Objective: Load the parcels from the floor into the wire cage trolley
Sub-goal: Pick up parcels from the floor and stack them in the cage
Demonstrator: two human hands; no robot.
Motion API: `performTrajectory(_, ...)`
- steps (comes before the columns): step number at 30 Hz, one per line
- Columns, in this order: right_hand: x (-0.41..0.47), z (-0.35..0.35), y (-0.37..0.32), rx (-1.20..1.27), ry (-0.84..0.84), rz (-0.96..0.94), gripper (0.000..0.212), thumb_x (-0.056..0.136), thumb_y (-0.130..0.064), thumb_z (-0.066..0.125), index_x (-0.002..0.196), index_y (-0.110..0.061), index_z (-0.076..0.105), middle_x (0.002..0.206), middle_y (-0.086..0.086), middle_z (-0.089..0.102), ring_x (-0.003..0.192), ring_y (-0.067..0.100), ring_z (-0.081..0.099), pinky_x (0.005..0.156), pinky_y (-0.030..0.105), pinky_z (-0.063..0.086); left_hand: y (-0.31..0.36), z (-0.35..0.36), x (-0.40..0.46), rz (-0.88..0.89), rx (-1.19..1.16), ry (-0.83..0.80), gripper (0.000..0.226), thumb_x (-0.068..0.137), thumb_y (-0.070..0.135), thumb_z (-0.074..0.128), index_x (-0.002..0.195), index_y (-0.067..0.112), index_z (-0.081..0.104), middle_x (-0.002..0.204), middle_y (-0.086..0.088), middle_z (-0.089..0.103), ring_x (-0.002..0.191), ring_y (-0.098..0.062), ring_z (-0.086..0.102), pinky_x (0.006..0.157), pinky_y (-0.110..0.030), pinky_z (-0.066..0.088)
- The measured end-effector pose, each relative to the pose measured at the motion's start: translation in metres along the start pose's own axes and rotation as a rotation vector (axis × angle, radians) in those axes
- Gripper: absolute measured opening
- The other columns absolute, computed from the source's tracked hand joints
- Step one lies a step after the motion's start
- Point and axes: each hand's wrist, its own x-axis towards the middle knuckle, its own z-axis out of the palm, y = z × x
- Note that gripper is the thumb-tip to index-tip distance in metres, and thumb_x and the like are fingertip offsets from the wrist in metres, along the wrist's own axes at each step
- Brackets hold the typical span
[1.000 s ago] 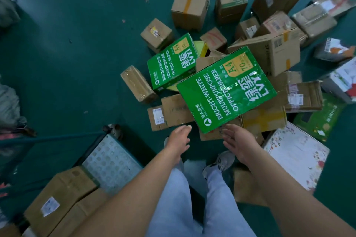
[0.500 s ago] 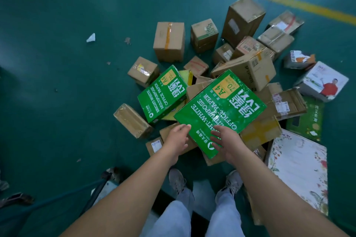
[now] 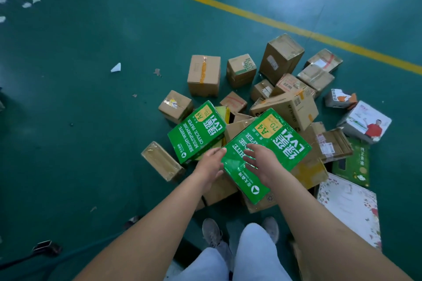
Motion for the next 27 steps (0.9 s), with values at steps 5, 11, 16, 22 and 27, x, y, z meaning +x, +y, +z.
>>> performTrajectory(5,-0.021,0.054,-0.02,-0.06,-0.081,-0.004,0.034,0.105,-0.028,0.052,0.137,-0.015,0.054,0.132,0.006,0.062,0.118,0.025,0.061,0.103,0.042,0.049,0.017,-0.05,-0.007,0.033,-0.075,0.082,0.043,0.105,0.039,0.054,0.144,0.02,0.052,0.135,0.0,0.057,0.114,-0.022,0.058,0.096,-0.036,0.05)
performTrajectory(11,-0.014,0.107,-0.049,-0.12,-0.143,-0.003,0.035,0.104,-0.027,0.055,0.136,-0.013,0.057,0.131,0.007,0.065,0.104,0.02,0.063,0.084,0.036,0.051,0.052,-0.096,-0.018,0.071,-0.137,0.166,0.043,0.105,0.041,0.054,0.142,0.022,0.053,0.129,0.003,0.057,0.118,-0.022,0.057,0.101,-0.037,0.05)
performTrajectory(16,-0.023,0.156,-0.077,-0.219,-0.326,-0.025,0.043,0.111,-0.014,0.032,0.152,-0.01,0.043,0.152,0.01,0.05,0.138,0.026,0.05,0.103,0.036,0.045,0.09,-0.144,-0.031,0.136,-0.161,0.28,0.04,0.105,0.039,0.053,0.14,0.022,0.053,0.143,0.001,0.053,0.122,-0.024,0.056,0.103,-0.037,0.049)
performTrajectory(22,-0.02,0.224,-0.105,-0.355,-0.436,-0.057,0.04,0.109,-0.008,0.026,0.145,-0.012,0.045,0.156,0.009,0.044,0.145,0.027,0.042,0.111,0.036,0.041,0.132,-0.206,-0.021,0.179,-0.238,0.307,0.044,0.106,0.04,0.052,0.146,0.022,0.049,0.145,0.004,0.052,0.123,-0.024,0.055,0.105,-0.039,0.048)
performTrajectory(27,0.014,0.3,-0.125,-0.276,-0.325,-0.018,0.035,0.106,-0.024,0.05,0.139,-0.015,0.056,0.122,0.002,0.067,0.117,0.022,0.062,0.1,0.038,0.051,0.162,-0.279,0.031,0.153,-0.265,0.29,0.046,0.105,0.041,0.054,0.146,0.022,0.049,0.147,0.002,0.051,0.123,-0.025,0.056,0.104,-0.039,0.05)
